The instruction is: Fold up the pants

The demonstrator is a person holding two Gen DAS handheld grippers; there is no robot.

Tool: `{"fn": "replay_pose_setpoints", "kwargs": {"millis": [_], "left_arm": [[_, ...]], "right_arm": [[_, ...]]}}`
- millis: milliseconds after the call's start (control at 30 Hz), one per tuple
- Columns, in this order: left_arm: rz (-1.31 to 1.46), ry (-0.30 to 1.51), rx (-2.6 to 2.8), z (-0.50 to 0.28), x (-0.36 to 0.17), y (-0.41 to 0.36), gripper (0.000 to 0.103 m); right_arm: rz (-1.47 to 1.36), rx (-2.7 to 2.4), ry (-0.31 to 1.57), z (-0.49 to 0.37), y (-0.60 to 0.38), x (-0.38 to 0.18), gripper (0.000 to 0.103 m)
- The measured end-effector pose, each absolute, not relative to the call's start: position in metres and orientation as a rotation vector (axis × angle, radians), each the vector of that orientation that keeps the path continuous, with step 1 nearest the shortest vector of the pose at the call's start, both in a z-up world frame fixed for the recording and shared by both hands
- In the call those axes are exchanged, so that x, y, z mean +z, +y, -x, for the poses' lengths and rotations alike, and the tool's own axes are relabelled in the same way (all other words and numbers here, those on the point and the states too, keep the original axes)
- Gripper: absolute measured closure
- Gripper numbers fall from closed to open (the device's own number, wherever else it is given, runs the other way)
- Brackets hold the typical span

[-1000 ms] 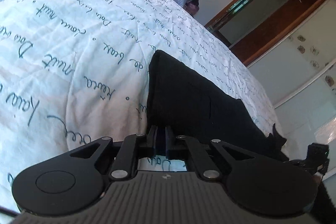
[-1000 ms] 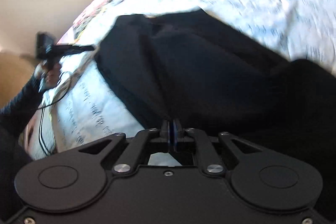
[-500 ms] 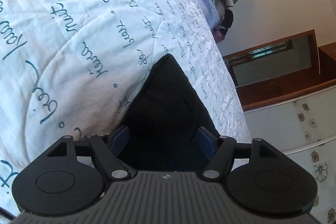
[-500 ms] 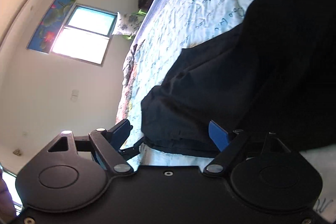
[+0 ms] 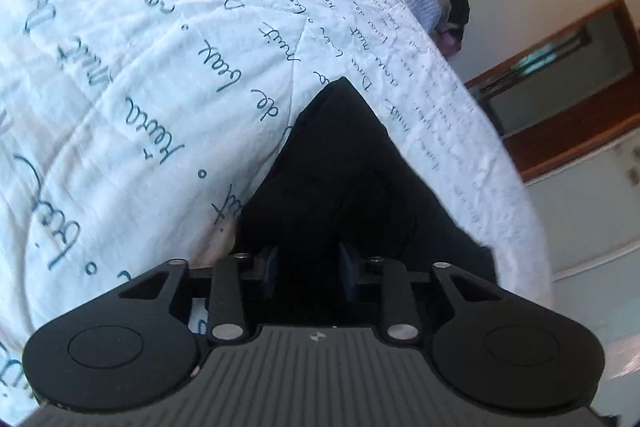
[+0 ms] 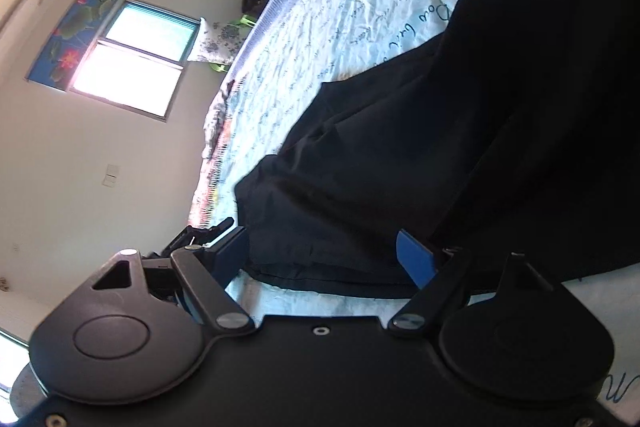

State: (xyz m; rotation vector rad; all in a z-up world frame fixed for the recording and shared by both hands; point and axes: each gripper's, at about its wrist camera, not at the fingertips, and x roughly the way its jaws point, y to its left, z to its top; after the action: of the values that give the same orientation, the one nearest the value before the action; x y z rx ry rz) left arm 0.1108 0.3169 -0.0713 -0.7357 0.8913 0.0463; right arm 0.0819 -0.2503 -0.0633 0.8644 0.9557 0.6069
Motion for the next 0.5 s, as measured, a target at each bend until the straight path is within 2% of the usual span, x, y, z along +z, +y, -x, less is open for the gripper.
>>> {"fn": "replay_pose_setpoints", "kwargs": {"millis": [167, 500], "left_arm": [[0.529, 0.864, 0.084, -0.103, -0.048, 0.296, 0.088], [0.496, 0.810, 0.043, -0.088, -0.015, 0.294, 0.089]], "right_arm": [[-0.881, 0.549, 0.965, -0.078, -0.258, -0.066, 0.033], [-0.916, 0.478, 1.032, -0.074, -0.267, -0.067, 0.037]]}}
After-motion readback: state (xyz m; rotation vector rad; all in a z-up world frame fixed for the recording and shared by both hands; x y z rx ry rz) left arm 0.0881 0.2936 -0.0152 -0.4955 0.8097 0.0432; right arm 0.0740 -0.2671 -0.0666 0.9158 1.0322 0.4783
